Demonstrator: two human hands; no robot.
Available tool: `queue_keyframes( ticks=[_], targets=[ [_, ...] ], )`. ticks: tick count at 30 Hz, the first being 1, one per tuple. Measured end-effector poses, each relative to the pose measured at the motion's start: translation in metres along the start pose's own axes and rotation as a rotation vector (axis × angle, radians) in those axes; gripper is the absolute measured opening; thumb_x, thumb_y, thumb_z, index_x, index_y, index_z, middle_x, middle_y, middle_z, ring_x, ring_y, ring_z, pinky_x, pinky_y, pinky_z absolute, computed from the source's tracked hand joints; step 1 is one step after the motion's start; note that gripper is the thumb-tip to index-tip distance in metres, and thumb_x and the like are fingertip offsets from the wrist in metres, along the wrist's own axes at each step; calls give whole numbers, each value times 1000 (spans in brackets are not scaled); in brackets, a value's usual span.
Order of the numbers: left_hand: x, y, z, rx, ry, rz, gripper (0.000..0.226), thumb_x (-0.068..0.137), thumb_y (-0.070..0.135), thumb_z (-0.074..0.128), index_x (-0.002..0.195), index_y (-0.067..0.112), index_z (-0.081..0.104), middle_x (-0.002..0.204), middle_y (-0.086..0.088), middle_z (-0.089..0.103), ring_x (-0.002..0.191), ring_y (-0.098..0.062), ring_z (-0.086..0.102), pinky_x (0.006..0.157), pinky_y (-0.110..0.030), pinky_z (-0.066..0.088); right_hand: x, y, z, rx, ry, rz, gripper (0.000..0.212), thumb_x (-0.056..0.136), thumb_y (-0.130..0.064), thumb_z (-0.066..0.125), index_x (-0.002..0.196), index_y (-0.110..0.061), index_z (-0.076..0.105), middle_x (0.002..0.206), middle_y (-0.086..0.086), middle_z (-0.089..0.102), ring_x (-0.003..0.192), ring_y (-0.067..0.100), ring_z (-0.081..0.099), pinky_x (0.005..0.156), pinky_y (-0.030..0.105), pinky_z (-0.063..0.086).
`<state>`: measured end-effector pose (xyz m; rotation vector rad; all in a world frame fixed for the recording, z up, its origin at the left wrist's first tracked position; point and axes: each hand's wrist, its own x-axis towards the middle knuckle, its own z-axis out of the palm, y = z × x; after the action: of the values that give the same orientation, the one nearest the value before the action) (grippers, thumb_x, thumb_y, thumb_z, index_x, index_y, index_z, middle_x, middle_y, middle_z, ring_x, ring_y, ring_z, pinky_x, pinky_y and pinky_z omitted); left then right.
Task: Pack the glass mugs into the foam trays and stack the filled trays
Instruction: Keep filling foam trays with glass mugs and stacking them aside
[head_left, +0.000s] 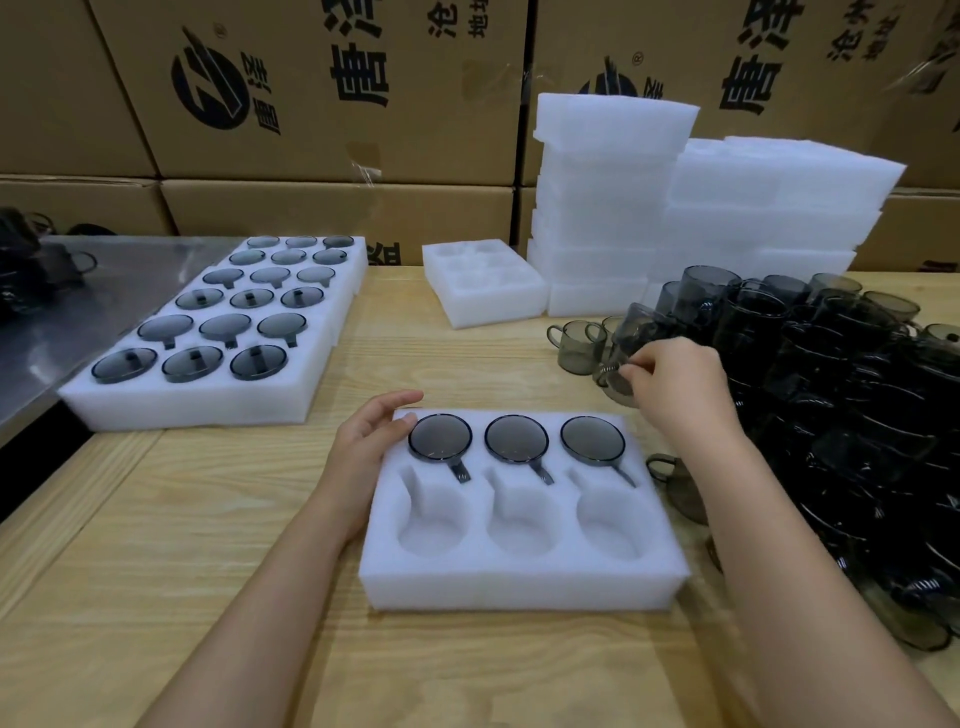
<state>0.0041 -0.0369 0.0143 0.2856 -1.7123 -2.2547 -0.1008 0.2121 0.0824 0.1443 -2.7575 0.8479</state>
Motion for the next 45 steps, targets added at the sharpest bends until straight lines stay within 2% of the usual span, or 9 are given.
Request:
queue_keyframes(
  ticks=[6,9,15,19,23,28,32,36,45],
  targets=[
    [-9,15,4,369,47,286,25,88,-4,59,102,16,66,108,-1,68,105,-12,61,86,-19,45,-37,-25,-29,126,4,-202,13,87,-20,61,81,-17,72,65,1,66,78,26,62,75,31,49],
    [-21,38,17,528,-95,452,31,82,22,70,110,30,62,109,11,69,109,-3,59,92,-14,44,-61,-30,-28,179,-18,-280,11,87,-20,62,82,-19,72,66,-3,65,75,22,62,70,29,46],
    [-23,46,82,856,-481,250,100,55,57,70,144,42,28,114,35,53,103,20,53,84,0,39,-85,-38,-11,290,4,-424,6,84,-15,65,83,-14,72,78,0,70,72,20,59,70,36,46],
    [-12,45,96,758,-463,237,70,57,33,72,124,36,49,105,19,61,89,1,63,71,-13,51,-87,-35,-5,269,58,-476,6,83,-12,66,86,-12,72,87,2,70,81,22,62,73,33,40],
    [-6,47,93,700,-491,187,51,68,14,78,112,23,54,116,7,62,106,-8,62,84,-21,52,-91,-32,-8,435,89,-490,17,82,-10,66,99,-12,70,98,-3,64,81,-4,51,76,8,36],
    [-12,56,85,501,-644,55,52,73,-1,77,112,12,45,117,0,67,94,-16,70,68,-24,56,-88,-16,-20,497,-146,-456,49,84,-20,66,127,-38,50,130,-21,46,121,3,38,101,28,37],
    [-10,56,81,529,-717,17,54,71,-12,75,112,12,51,118,-4,67,102,-26,68,85,-30,55,-87,-7,-22,583,-256,-414,49,81,-18,71,126,-31,56,118,-20,55,110,0,53,96,30,45],
    [-9,52,80,589,-736,44,52,71,-10,76,115,10,59,114,-6,68,106,-17,66,85,-22,53,-87,-4,-21,477,-212,-362,62,68,-39,76,125,-29,55,106,-21,49,96,-8,51,80,5,38],
    [-10,43,88,712,-755,138,41,76,11,79,114,21,66,116,12,67,113,2,58,101,-16,41,-102,21,-32,459,-195,-202,50,49,-55,76,91,-35,57,88,-18,61,76,-3,54,64,11,40]
  ],
)
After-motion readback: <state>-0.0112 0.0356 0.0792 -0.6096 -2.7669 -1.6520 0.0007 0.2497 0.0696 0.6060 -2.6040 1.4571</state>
